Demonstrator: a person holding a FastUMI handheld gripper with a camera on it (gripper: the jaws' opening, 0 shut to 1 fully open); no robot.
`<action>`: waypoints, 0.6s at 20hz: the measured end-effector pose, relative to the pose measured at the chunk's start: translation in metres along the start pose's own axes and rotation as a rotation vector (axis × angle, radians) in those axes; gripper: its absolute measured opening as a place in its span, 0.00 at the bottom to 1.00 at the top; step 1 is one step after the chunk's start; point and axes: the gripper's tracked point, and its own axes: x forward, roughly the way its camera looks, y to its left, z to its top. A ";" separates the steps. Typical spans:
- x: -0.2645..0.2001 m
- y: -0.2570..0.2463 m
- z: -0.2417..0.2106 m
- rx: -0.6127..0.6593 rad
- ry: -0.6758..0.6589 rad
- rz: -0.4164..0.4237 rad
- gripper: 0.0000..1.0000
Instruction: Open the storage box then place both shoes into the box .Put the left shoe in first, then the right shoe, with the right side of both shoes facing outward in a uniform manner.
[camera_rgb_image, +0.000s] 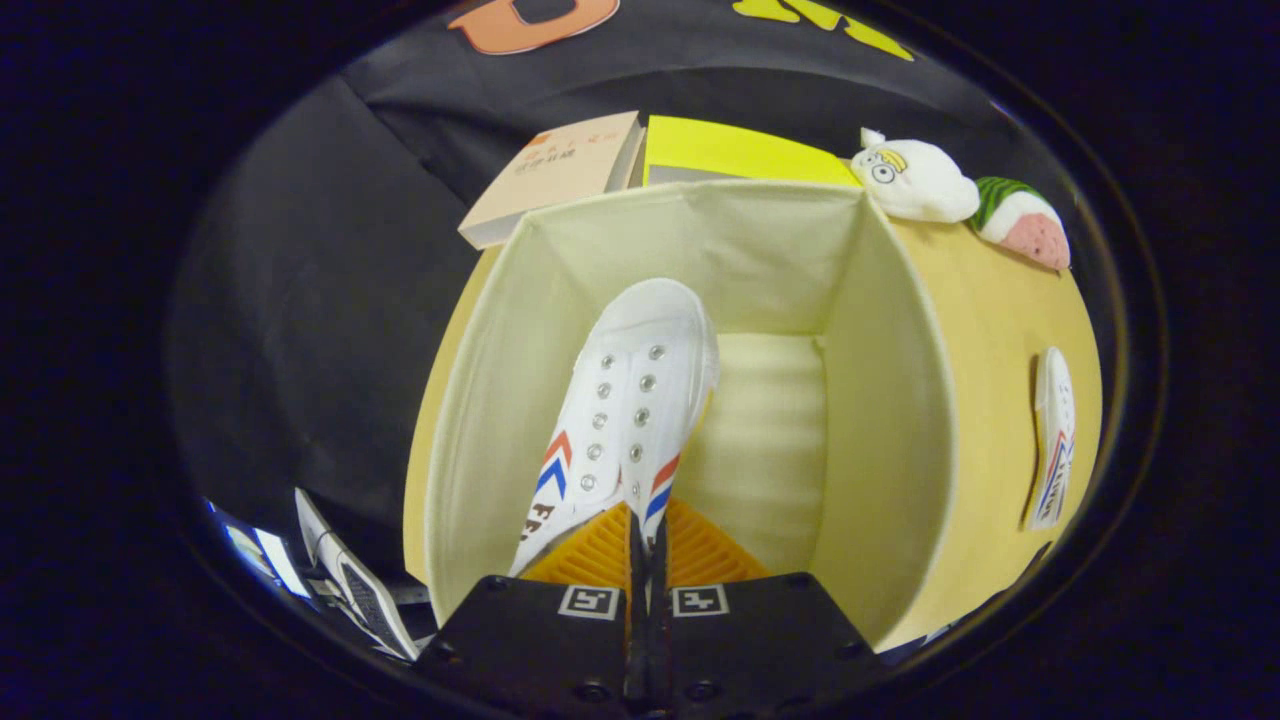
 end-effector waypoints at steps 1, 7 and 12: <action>0.007 0.001 0.000 -0.008 0.007 0.000 0.05; 0.021 0.000 -0.004 -0.004 0.069 0.011 0.06; 0.024 0.004 -0.011 -0.029 0.153 0.056 0.12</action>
